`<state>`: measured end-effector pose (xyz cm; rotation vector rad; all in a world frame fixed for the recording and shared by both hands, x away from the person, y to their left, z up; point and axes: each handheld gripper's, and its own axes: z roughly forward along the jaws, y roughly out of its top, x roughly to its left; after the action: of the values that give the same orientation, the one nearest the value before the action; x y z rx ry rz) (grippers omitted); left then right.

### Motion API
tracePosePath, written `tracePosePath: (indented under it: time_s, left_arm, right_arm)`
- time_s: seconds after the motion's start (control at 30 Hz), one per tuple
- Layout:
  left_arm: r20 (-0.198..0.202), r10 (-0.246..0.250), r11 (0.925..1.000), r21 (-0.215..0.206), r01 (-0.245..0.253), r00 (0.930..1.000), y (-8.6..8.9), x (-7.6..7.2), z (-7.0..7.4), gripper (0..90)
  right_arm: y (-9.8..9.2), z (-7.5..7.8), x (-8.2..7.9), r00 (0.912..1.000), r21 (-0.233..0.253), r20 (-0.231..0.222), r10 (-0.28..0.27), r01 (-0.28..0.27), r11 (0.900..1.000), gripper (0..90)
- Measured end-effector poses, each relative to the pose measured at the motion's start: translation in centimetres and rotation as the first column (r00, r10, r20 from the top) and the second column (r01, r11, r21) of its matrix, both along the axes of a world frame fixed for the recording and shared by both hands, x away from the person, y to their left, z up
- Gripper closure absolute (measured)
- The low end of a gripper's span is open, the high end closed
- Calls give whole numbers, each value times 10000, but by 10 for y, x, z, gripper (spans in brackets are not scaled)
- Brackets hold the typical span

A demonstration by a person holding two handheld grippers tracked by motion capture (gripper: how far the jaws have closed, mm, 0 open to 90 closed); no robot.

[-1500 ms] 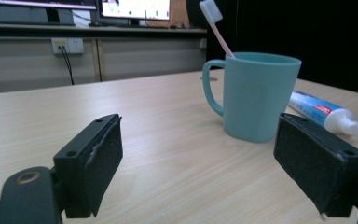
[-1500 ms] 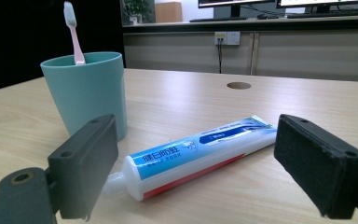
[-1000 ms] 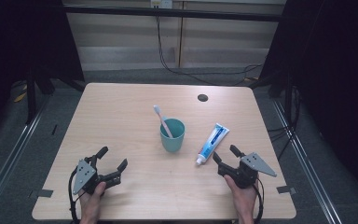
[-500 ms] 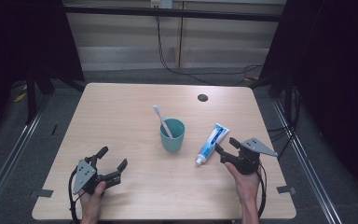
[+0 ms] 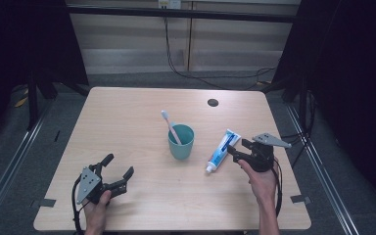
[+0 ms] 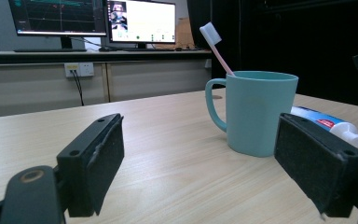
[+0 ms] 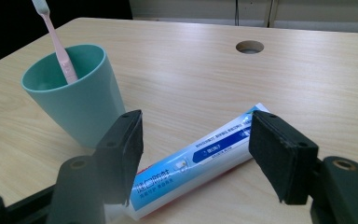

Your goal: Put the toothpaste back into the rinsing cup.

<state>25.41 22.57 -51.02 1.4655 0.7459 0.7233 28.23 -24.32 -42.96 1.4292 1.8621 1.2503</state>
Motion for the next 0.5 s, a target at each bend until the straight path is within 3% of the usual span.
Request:
tracePosePath:
  time_s: [0.5]
  left_arm:
    - [5,-10,10000,-19,10,10000,0,0,0,161]
  right_arm:
    - [-2,5,19,9931,450,-1169,124,-72,9990,372]
